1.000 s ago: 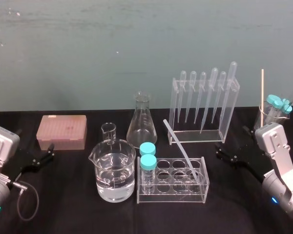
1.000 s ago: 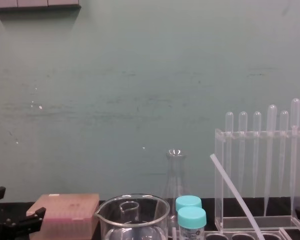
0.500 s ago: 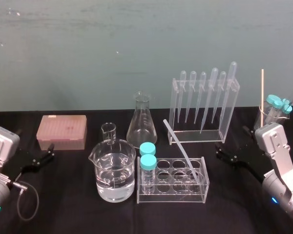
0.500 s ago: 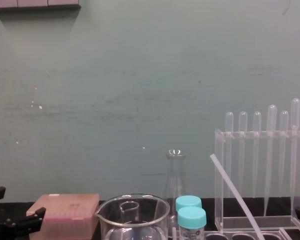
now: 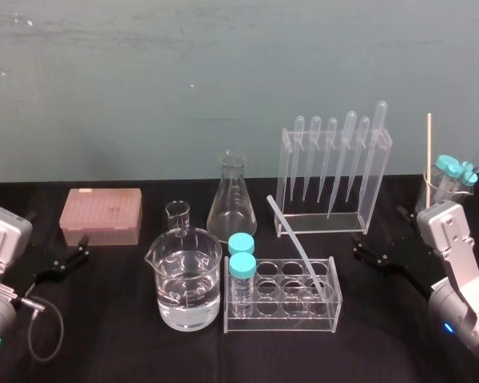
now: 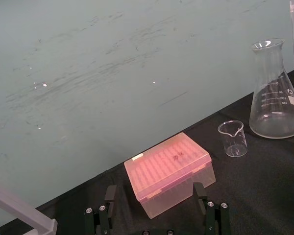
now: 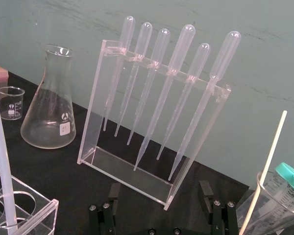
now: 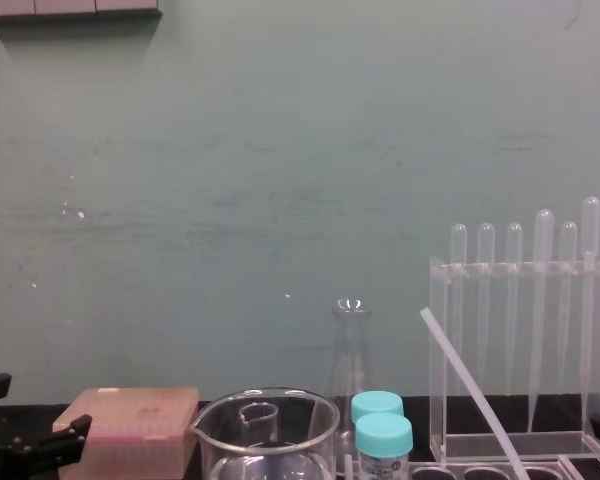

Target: Pick up the stirring rod with one hand, then place it down.

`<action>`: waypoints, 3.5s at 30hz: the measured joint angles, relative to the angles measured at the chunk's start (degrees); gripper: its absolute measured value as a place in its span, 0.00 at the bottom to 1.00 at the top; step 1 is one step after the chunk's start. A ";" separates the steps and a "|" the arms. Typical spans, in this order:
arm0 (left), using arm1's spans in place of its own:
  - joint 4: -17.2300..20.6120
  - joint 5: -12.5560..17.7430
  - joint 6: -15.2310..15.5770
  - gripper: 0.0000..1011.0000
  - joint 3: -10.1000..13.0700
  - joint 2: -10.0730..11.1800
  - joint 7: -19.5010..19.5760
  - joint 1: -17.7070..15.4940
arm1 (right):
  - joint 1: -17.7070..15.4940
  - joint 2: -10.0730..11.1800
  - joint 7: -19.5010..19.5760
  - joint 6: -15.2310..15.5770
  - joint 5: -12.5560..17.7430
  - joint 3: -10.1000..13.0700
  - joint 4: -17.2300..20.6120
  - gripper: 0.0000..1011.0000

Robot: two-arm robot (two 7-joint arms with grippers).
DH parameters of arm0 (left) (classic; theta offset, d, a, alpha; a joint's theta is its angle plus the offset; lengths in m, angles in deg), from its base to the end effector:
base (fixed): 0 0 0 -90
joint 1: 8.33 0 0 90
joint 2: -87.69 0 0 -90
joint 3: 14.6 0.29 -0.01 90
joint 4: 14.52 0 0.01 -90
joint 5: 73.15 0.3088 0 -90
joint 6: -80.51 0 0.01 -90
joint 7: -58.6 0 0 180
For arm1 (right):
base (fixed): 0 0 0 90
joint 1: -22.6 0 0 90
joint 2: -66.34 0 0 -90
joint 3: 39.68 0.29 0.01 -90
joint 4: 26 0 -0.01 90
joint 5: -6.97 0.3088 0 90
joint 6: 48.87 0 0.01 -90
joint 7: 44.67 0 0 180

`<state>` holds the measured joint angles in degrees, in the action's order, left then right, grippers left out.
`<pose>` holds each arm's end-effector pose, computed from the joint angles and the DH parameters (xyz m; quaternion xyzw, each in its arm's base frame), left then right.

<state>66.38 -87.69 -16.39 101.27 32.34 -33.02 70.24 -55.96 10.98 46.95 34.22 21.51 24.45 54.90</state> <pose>0.3581 0.0827 -0.3023 0.1416 -0.1325 0.5799 0.7913 0.3581 -0.0826 -0.3023 -0.1414 -0.1325 -0.5799 0.7913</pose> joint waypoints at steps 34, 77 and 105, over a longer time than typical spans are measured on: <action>0.00 0.00 0.00 0.99 0.00 0.00 0.00 0.00 | 3.32 -4.84 2.21 -13.18 -1.67 4.18 -0.86 0.99; 0.00 0.00 0.00 0.99 0.00 0.00 0.00 0.00 | 7.79 -8.41 -22.80 3.95 10.54 -1.33 -1.42 0.99; 0.00 -0.01 0.00 0.99 0.00 0.00 0.00 0.00 | 7.83 -8.99 -23.83 4.87 9.55 -0.95 -2.05 0.83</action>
<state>66.38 -87.70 -16.39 101.27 32.34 -33.02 70.24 -48.13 1.99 23.12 39.09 31.06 23.51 52.84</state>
